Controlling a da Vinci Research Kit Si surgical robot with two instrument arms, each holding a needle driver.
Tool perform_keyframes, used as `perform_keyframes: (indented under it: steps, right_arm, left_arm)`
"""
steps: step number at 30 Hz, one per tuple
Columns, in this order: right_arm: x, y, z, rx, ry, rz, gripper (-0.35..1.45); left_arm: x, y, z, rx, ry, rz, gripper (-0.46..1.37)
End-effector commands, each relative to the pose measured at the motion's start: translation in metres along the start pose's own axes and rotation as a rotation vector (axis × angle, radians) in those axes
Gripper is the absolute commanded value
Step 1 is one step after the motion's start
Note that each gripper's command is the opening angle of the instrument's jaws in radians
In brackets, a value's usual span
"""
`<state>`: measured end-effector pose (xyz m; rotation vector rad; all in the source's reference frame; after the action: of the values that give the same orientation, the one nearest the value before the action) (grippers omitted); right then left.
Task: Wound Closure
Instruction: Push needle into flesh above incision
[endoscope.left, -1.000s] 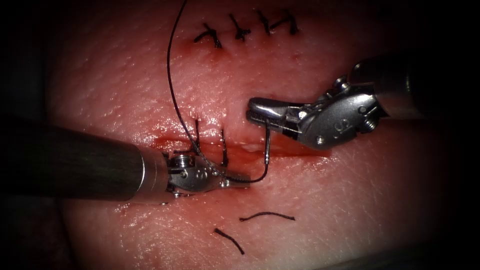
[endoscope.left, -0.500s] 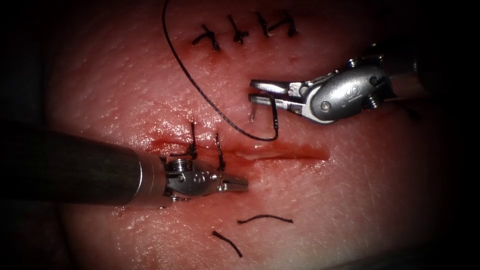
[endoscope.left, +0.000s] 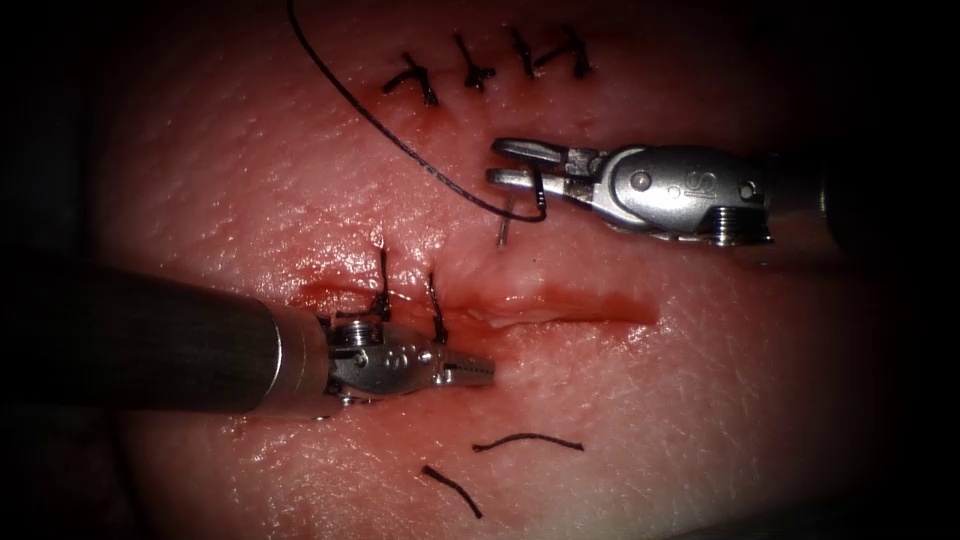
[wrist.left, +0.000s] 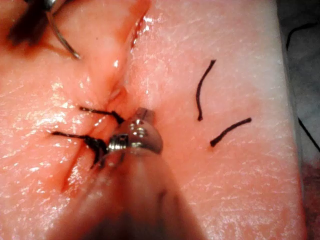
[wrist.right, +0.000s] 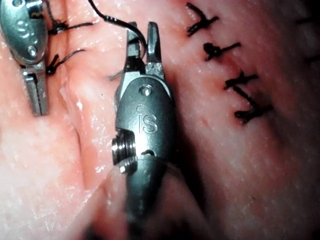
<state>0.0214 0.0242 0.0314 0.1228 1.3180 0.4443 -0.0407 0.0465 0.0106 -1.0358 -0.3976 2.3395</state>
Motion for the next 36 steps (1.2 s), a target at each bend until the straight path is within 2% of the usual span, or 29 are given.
perform_keyframes:
  steps: [1,5,10,21,25,30,36]
  right_arm:
    - [0.0002,-0.0004,0.0001,0.012,-0.016,0.032,-0.35]
    - [0.0,-0.0006,0.0007,0.06,-0.056,0.16,-0.35]
    - [-0.0005,-0.0012,0.0013,0.099,-0.103,0.26,-0.35]
    - [-0.0031,-0.0035,0.0007,0.082,-0.218,0.567,-0.35]
    - [-0.0038,-0.004,0.0006,0.066,-0.22,0.714,-0.35]
    - [-0.0044,-0.0046,0.0005,0.068,-0.214,0.794,-0.35]
    - [-0.0061,-0.0062,0.0002,0.082,-0.193,0.918,-0.35]
  left_arm:
    - [0.0,0.0,0.0,-0.006,0.0,-0.001,-0.35]
    - [0.0,0.0,0.0,-0.006,0.0,-0.001,-0.35]
    - [0.0,0.0,0.0,-0.006,0.0,-0.001,-0.35]
    - [0.0002,-0.0001,-0.0001,-0.008,0.001,-0.002,-0.35]
    - [0.0002,-0.0002,0.0,-0.007,0.001,-0.003,-0.35]
    - [0.0003,-0.0002,0.0,-0.008,0.001,-0.003,-0.35]
    - [0.0005,-0.0004,-0.0001,-0.011,0.0,-0.006,-0.35]
